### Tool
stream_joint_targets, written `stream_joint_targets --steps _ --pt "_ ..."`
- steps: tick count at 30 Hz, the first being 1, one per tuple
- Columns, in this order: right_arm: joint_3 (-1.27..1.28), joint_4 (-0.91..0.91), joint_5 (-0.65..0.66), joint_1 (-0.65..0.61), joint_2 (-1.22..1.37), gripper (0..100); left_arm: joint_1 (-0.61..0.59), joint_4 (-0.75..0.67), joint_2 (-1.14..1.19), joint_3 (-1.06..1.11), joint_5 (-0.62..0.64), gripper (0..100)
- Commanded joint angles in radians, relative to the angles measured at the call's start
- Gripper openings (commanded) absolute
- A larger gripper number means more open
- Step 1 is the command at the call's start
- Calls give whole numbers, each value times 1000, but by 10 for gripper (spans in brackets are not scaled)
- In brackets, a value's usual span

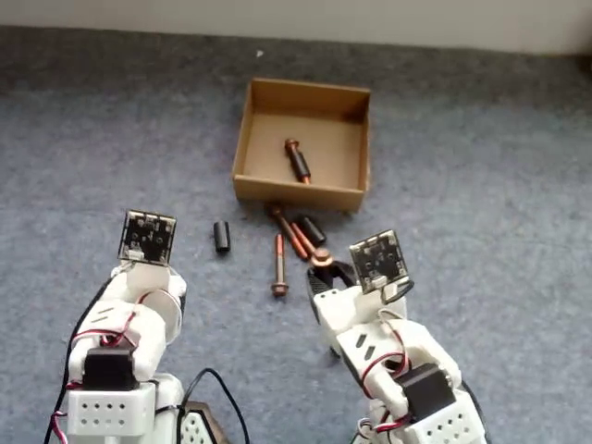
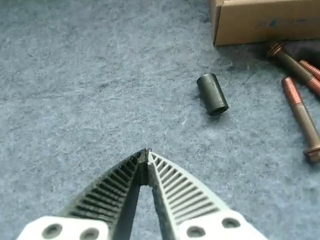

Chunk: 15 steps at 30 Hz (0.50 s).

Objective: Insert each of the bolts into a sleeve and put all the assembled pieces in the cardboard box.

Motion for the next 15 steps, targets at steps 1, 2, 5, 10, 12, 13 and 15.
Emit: stream_joint_targets --steps 1,2,5,10,12,13,15 --pt "-125 2 -8 16 67 4 -10 -109 1 97 -9 7" --pt "-156 2 -8 16 119 4 -10 -130 1 119 -9 7" --pt "-283 -2 -12 50 315 4 -10 -147 1 133 -9 7" --pt "-561 -2 -14 107 664 4 -10 -146 1 139 -9 7" --pt "-657 -2 -14 125 786 4 -10 -144 1 139 -9 7" --pt "-707 -5 -12 134 846 4 -10 -144 1 139 -9 7" --pt "-788 -56 -9 159 960 4 -10 -146 1 140 -9 7"
